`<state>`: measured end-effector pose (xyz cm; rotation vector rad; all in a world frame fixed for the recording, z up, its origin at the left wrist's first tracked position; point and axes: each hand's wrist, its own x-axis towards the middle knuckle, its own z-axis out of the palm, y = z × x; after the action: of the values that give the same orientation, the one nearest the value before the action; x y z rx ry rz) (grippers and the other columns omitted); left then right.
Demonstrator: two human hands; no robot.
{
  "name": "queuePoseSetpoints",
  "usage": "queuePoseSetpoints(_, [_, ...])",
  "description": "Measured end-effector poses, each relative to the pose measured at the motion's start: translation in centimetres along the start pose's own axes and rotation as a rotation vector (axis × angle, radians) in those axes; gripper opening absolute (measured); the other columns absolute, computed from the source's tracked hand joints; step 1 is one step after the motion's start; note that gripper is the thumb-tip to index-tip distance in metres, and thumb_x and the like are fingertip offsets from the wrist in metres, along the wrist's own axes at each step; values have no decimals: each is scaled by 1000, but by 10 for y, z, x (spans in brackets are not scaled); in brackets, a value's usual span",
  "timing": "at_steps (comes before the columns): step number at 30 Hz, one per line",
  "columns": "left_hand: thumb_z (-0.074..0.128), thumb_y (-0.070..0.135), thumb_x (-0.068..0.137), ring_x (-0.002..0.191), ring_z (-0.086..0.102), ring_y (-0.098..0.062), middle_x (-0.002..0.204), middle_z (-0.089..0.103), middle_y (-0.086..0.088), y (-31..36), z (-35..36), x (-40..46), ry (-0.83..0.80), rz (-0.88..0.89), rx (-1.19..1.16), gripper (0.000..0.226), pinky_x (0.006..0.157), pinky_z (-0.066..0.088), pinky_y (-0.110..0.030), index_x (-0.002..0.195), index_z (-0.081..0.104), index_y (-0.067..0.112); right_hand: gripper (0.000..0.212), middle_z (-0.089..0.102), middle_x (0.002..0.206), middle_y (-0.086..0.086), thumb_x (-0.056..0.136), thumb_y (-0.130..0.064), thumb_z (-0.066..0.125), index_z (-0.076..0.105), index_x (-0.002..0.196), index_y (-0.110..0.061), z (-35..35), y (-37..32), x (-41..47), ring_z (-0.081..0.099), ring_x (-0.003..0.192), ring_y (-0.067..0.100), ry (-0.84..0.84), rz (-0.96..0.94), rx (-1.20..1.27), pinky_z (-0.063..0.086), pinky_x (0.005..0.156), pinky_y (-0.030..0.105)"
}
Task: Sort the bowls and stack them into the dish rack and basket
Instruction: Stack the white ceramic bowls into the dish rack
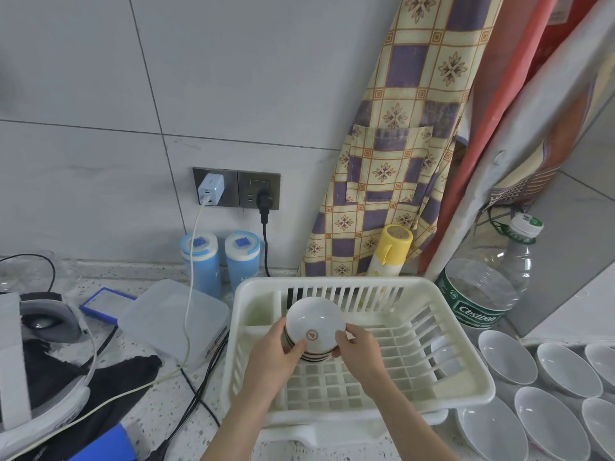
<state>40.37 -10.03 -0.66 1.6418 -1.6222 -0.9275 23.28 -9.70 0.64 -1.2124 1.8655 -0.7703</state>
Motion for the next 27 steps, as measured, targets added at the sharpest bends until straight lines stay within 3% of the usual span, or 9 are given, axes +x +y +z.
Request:
queuePoseSetpoints(2, [70, 41, 84, 75, 59, -3, 88, 64, 13, -1, 1, -1, -15, -5, -18, 62, 61, 41, -13, 141, 45, 34, 41, 72, 71, 2, 97, -37, 46, 56, 129, -13, 0, 4, 0, 54, 52, 6, -36, 137, 52, 39, 48, 18])
queuePoseSetpoints(4, [73, 39, 82, 76, 59, -3, 88, 63, 14, -1, 1, -1, -20, -4, -30, 66, 61, 41, -12, 141, 44, 35, 52, 75, 79, 8, 96, -49, 44, 51, 130, -11, 2, 6, 0, 49, 44, 11, -116, 316, 143, 34, 40, 20])
queuePoseSetpoints(7, [76, 38, 79, 73, 58, 1, 86, 63, 18, -1, 1, -2, -25, 14, -27, 66, 57, 39, -9, 138, 48, 36, 57, 76, 90, 14, 92, -58, 48, 47, 129, -14, 5, 13, -1, 49, 41, 13, -237, 479, 445, 24, 33, 18])
queuePoseSetpoints(14, [78, 34, 78, 71, 58, 5, 80, 61, 20, -2, 1, -2, -12, 18, -29, 68, 55, 39, -9, 139, 48, 36, 56, 74, 98, 21, 90, -56, 53, 54, 129, -15, 11, 23, 1, 50, 47, 13, -287, 450, 612, 23, 34, 19])
queuePoseSetpoints(18, [76, 34, 80, 72, 60, 8, 82, 64, 21, -3, 2, -2, 9, 4, -29, 64, 53, 39, -6, 138, 49, 34, 55, 73, 89, 19, 91, -56, 54, 55, 127, -14, 14, 25, 0, 49, 47, 12, -298, 429, 656, 25, 35, 19])
queuePoseSetpoints(27, [76, 34, 81, 72, 61, 5, 80, 63, 18, -3, 2, -2, 7, -14, -6, 63, 55, 40, -10, 138, 49, 32, 56, 71, 90, 15, 94, -54, 47, 48, 133, -14, 13, 21, -5, 53, 50, 14, -379, 446, 637, 22, 35, 20])
